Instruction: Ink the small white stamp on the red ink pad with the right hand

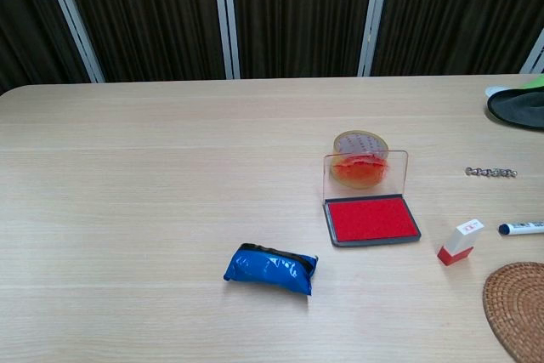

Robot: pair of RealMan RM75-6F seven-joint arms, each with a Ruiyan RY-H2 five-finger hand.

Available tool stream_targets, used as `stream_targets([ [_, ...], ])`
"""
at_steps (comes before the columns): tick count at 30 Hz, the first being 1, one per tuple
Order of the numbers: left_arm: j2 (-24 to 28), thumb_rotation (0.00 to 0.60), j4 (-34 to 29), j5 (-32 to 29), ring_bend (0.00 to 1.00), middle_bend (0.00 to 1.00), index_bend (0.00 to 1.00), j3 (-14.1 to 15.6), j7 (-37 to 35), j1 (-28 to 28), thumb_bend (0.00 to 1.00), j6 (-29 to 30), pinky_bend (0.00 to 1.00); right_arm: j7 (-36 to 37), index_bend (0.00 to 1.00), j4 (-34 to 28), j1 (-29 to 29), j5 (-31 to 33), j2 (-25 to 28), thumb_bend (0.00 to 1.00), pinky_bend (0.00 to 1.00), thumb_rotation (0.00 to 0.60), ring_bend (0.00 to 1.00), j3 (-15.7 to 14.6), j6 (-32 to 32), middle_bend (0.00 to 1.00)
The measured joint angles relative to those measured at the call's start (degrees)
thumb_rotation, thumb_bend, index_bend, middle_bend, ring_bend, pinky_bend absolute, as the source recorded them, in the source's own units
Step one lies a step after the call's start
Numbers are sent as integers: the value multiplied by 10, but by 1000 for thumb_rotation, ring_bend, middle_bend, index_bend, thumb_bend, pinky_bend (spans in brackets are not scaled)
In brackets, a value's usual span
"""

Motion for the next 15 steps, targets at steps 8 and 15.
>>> stream_targets([
  [8,-4,600,4,-13,0,0,0,-4,10,0,3,-3,0,10,0,21,1,-4,-6,0,306,600,157,13,-24,0],
  [15,-10,600,8,-26,0,0,0,-9,22,-2,2,-9,0,-2,9,76,33,-29,-34,0,903,600,749,28,-57,18],
])
